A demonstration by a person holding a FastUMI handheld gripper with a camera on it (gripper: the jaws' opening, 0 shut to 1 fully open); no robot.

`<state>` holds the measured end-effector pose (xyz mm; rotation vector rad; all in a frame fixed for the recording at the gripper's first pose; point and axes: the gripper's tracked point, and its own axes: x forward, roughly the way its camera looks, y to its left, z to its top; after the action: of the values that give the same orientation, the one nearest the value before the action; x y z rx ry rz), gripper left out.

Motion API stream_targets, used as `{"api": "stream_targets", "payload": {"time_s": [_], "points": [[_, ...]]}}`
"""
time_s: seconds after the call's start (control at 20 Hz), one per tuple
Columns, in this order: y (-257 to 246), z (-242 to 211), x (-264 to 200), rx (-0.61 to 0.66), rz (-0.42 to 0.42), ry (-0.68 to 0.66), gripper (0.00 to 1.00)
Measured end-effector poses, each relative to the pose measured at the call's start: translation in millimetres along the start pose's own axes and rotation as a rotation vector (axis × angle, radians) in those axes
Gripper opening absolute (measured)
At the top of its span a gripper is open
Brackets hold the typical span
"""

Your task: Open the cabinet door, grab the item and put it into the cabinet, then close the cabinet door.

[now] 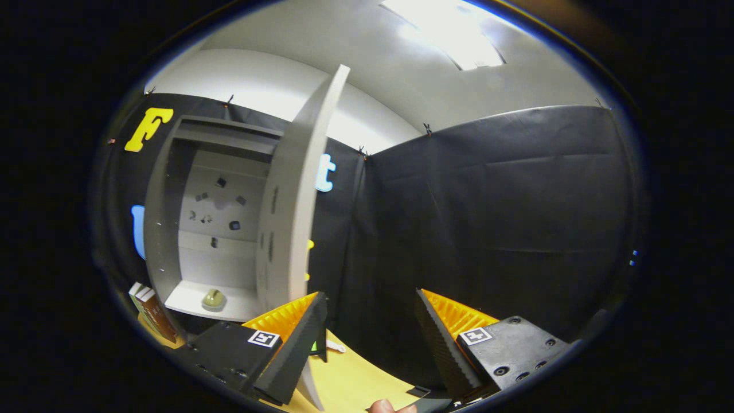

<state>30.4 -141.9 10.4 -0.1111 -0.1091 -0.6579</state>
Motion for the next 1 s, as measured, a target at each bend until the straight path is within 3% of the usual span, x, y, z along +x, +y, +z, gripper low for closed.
{"api": "stream_targets", "payload": {"time_s": [0.3,0.6,1.0], "points": [[-14,-47,52,0.013,-0.025,0.083,0.98],[4,-78,59,0.139,0.137,0.170,0.98],[26,-73,49,0.141,0.193,0.172,0.95]]}}
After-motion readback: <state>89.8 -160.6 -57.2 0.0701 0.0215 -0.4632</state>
